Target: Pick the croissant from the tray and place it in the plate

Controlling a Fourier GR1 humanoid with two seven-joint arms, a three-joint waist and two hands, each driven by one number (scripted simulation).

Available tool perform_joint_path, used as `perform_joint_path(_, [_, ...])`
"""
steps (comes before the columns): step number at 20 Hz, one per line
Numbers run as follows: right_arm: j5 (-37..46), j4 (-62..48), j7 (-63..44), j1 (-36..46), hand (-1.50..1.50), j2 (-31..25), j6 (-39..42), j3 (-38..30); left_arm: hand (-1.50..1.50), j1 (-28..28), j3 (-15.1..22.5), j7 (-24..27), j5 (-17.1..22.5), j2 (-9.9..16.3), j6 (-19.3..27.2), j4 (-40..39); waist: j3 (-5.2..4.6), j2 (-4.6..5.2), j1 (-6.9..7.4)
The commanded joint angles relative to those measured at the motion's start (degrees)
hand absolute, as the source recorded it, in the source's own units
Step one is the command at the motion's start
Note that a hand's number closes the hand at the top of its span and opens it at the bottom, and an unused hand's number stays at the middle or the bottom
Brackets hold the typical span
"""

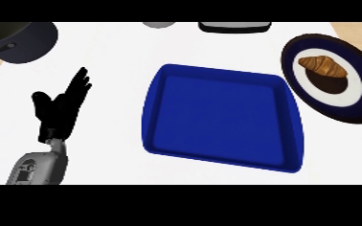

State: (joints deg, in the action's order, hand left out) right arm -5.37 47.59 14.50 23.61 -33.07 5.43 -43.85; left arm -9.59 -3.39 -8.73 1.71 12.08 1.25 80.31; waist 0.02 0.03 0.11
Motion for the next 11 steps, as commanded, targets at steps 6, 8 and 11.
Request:
perform_joint_path(6, [-2.91, -0.61, 0.95, -4.37, -1.50, -1.95, -1.46, 3.33, 0.00, -0.58, -0.80, -2.38, -1.24, -0.66, -0.13, 1.84, -0.02, -0.05, -0.08])
perform_joint_path(8, [-2.22, -6.60, 1.73, -3.48, -1.50, -6.11, 1.50, 2.72, 0.00, -5.38, -3.60, 1.02, 0.64, 1.16, -2.90, -7.34, -0.01, 0.12, -0.17])
perform_joint_path(11, [-2.91, -8.09, 3.56, -4.43, -1.50, -6.24, 1.18, 3.74, 0.00, 0.96, -0.49, -3.86, -1.36, -1.33, -0.23, 3.87, 0.01, -0.02, 0.11])
